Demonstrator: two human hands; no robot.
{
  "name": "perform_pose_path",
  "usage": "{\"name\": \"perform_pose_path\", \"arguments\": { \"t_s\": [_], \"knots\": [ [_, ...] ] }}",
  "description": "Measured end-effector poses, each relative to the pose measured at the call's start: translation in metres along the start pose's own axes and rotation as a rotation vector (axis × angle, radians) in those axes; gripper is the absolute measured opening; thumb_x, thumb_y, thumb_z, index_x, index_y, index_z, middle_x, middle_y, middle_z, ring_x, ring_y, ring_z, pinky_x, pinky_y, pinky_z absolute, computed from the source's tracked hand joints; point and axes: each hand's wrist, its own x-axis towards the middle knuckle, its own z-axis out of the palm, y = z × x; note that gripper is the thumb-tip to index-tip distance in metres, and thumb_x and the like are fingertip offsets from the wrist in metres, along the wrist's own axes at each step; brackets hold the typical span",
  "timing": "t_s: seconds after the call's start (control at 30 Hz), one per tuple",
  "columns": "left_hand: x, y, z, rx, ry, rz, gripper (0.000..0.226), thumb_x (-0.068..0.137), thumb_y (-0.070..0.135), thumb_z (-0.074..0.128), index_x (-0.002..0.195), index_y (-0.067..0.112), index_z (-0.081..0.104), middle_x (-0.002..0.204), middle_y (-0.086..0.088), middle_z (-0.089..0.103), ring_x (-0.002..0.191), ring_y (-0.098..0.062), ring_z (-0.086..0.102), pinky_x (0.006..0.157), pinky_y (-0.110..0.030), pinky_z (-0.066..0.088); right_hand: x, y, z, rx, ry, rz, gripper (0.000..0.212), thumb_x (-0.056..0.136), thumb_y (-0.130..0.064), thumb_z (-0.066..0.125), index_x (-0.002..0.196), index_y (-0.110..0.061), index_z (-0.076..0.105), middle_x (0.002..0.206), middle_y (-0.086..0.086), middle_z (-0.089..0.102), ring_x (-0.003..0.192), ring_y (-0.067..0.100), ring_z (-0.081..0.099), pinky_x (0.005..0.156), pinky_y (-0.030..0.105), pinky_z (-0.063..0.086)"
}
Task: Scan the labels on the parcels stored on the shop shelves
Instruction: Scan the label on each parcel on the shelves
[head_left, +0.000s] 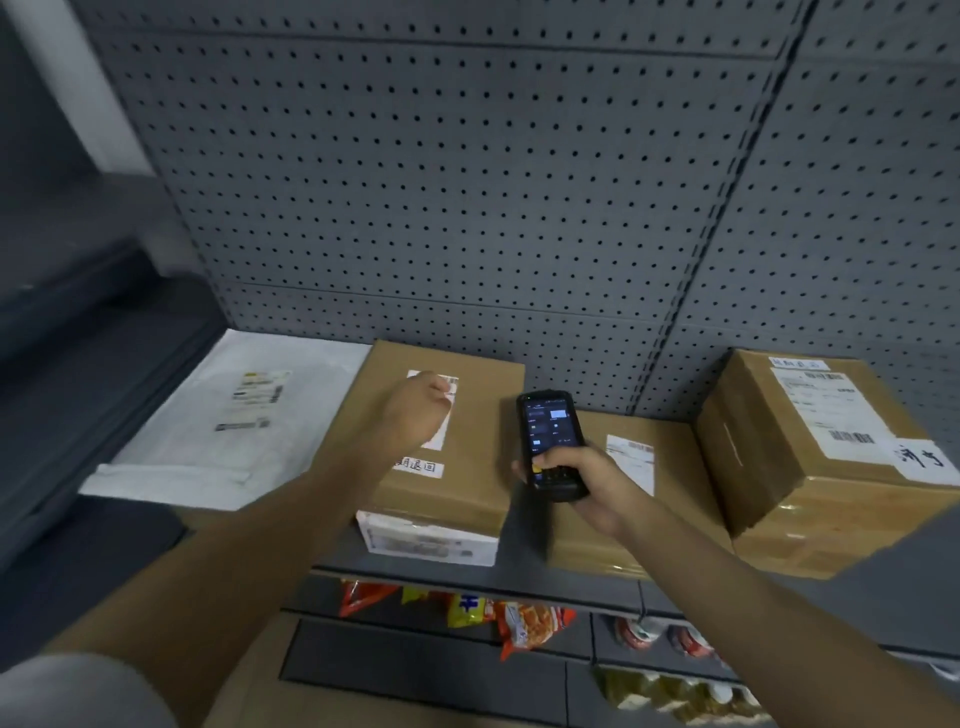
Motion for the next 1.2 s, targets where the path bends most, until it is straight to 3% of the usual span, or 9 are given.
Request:
{"name": "perform_pose_path", "arguments": {
  "t_s": [0.07,0.1,0.17,0.23,0.43,0.63,0.8,1.03,1.2],
  "knots": [
    [0.002,-0.020,-0.021,0.226,0.108,-0.020,0.033,0.089,0.018,0.059,0.121,0.014,0.057,0.114,-0.007,0.058,0.088,-0.023,0.061,0.076,-0.030,0.051,0.006,0.001,0.013,0.031,-0.043,0.006,0.065,0.070,0.006,0.069,0.132,-0.001,0.047,0.123,0.027,0.063,0.100,0.032,0.069,0.079,0.036,0.057],
    [0.002,-0.029,-0.029,0.349,0.142,-0.042,0.045,0.087,0.025,0.061,0.130,0.015,0.051,0.127,-0.010,0.052,0.109,-0.028,0.055,0.094,-0.035,0.046,0.007,0.002,0.019,0.041,-0.064,0.017,0.059,0.074,0.008,0.064,0.130,0.000,0.048,0.124,0.027,0.062,0.099,0.032,0.069,0.081,0.036,0.057],
    [0.003,-0.044,-0.040,0.439,0.177,-0.090,0.064,0.085,0.035,0.063,0.140,0.012,0.040,0.138,-0.014,0.041,0.127,-0.033,0.039,0.108,-0.040,0.029,0.012,0.006,0.028,0.021,-0.083,0.036,0.054,0.078,0.010,0.061,0.130,0.003,0.049,0.118,0.026,0.065,0.101,0.034,0.067,0.091,0.040,0.054],
    [0.003,-0.055,-0.046,0.418,0.169,-0.135,0.072,0.085,0.039,0.063,0.143,0.009,0.033,0.141,-0.017,0.036,0.130,-0.035,0.034,0.109,-0.042,0.027,0.017,0.009,0.035,-0.018,-0.075,0.046,0.055,0.078,0.010,0.060,0.131,0.005,0.048,0.115,0.027,0.065,0.101,0.035,0.066,0.093,0.043,0.052],
    [0.004,-0.074,-0.047,0.251,0.181,-0.163,0.070,0.089,0.025,0.060,0.146,0.004,0.026,0.147,-0.017,0.025,0.131,-0.040,0.034,0.109,-0.044,0.030,0.031,0.012,0.037,-0.027,-0.009,0.064,0.067,0.072,0.014,0.063,0.134,-0.003,0.044,0.124,0.029,0.062,0.090,0.033,0.072,0.065,0.033,0.059],
    [0.013,-0.075,-0.051,0.162,0.162,-0.199,0.050,0.095,0.030,0.051,0.134,-0.001,0.046,0.133,-0.020,0.054,0.117,-0.036,0.053,0.094,-0.038,0.042,0.031,0.021,0.035,0.010,0.008,0.064,0.074,0.069,0.015,0.065,0.136,-0.006,0.043,0.123,0.028,0.062,0.094,0.035,0.071,0.070,0.036,0.059],
    [0.018,-0.076,-0.057,0.080,0.040,-0.246,0.058,0.096,0.035,0.051,0.145,0.010,0.034,0.143,-0.015,0.045,0.125,-0.034,0.048,0.097,-0.038,0.040,0.021,0.020,0.032,0.009,-0.005,0.048,0.068,0.074,0.017,0.061,0.135,-0.007,0.043,0.127,0.029,0.060,0.087,0.033,0.072,0.067,0.035,0.059],
    [0.002,-0.082,-0.066,-0.138,-0.093,-0.283,0.050,0.095,0.037,0.053,0.136,0.022,0.030,0.129,-0.010,0.045,0.115,-0.032,0.052,0.098,-0.046,0.047,-0.006,0.022,0.023,0.006,-0.002,0.010,0.073,0.073,0.018,0.061,0.135,-0.015,0.040,0.125,0.026,0.061,0.091,0.035,0.071,0.071,0.037,0.059],
    [-0.027,-0.066,-0.068,-0.498,-0.183,-0.129,0.051,0.099,0.034,0.049,0.145,0.028,0.029,0.126,0.010,0.046,0.117,-0.016,0.049,0.085,-0.029,0.048,-0.035,0.022,0.007,0.049,-0.023,-0.058,0.078,0.070,0.018,0.064,0.137,-0.013,0.040,0.118,0.028,0.065,0.099,0.040,0.068,0.079,0.041,0.057]
  ]
}}
